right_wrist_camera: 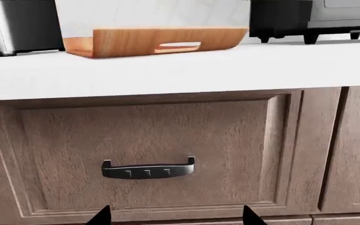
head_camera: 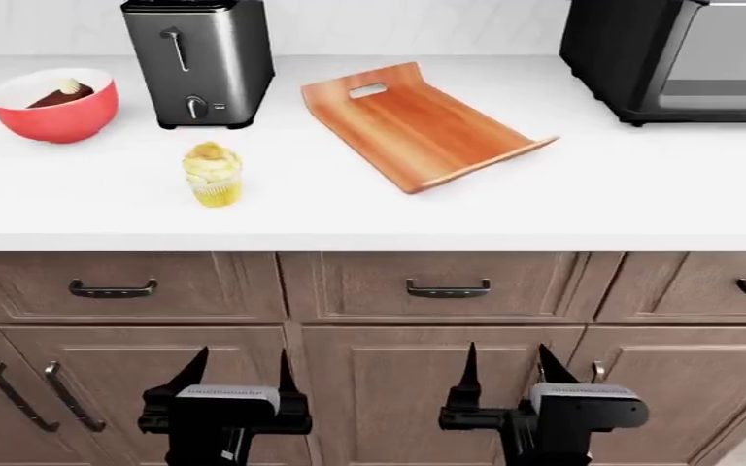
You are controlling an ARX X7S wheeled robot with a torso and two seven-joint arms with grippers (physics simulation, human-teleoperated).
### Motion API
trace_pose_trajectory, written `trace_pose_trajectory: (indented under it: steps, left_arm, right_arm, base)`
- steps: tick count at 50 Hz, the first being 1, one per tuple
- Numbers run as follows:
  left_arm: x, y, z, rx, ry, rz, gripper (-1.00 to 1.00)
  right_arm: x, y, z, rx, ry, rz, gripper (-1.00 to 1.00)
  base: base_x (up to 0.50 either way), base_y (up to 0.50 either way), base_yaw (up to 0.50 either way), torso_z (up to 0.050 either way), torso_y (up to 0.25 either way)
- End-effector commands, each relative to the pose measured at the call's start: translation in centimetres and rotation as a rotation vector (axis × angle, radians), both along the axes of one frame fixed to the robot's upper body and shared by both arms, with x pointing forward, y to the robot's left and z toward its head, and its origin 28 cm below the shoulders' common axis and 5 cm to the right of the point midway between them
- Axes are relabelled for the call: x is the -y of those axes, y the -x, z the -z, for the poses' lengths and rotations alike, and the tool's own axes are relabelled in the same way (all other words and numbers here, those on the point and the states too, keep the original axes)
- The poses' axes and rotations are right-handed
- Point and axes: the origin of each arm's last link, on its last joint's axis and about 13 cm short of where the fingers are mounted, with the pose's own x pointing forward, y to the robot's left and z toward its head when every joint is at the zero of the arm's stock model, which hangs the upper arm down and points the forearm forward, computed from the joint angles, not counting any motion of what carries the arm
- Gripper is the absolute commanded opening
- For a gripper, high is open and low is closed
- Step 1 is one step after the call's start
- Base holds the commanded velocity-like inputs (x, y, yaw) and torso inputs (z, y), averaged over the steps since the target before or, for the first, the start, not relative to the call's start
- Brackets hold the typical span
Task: Pick up the bowl with cake and place it on the tray. Pick up the cupcake and place it on the tray.
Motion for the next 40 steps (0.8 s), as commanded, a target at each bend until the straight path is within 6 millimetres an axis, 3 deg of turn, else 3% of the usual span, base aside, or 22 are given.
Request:
trace_pose_trajectory:
  steps: [1,40]
  left_arm:
    - [-0.04,-0.01,0.08,-0.001,-0.005,-0.001,1.0]
    - [-0.11,-0.12,0.14,-0.012,0.006,-0.01,1.0]
  right_arm:
    - [-0.01,-0.05,0.13,-0.001,-0.01,-0.005,1.0]
    - [-0.2,-0.05,0.16,-0.018,0.011,-0.022,1.0]
  base:
    - [0.0,0.5,0.0,0.0,0.0]
    - [0.0,0.5,0.0,0.0,0.0]
